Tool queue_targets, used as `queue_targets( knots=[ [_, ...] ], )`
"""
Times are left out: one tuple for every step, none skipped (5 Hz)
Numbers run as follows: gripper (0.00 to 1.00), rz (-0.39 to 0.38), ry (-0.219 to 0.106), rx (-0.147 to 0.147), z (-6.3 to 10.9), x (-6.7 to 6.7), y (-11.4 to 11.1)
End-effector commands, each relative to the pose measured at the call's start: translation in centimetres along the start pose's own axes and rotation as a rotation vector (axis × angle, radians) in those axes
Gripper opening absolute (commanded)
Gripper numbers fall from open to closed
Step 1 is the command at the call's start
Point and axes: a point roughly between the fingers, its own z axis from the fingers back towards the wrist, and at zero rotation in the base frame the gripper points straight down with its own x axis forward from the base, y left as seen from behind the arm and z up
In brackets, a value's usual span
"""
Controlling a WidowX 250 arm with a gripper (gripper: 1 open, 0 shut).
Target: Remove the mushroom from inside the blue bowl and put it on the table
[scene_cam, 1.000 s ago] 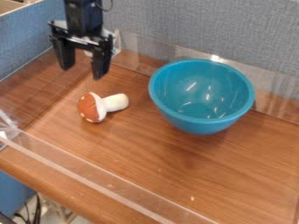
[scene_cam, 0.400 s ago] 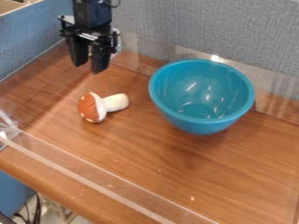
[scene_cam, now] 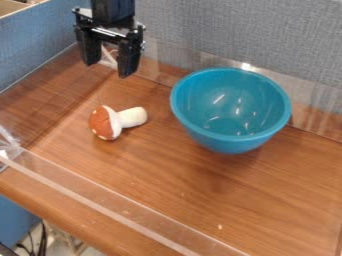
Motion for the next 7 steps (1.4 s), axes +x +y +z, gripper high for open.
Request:
queue_targets(
  knots=[
    [1.0,0.002,-0.05,0.024,1.6,0.4,0.4],
    [1.0,0.011,-0.052,0.03,1.7,0.2,0.8],
    [1.0,0.011,-0.055,0.035,1.9,-0.1,1.6],
    [1.0,0.015,-0.056,0.038,2.1,-0.2,2.5],
    [1.0,0.016,-0.06,0.04,2.1,0.1,3.1],
    [1.0,0.015,-0.06,0.043,2.0,0.4,3.4],
    [1.0,0.071,-0.06,0.046,1.5,0.8,3.5]
  ],
)
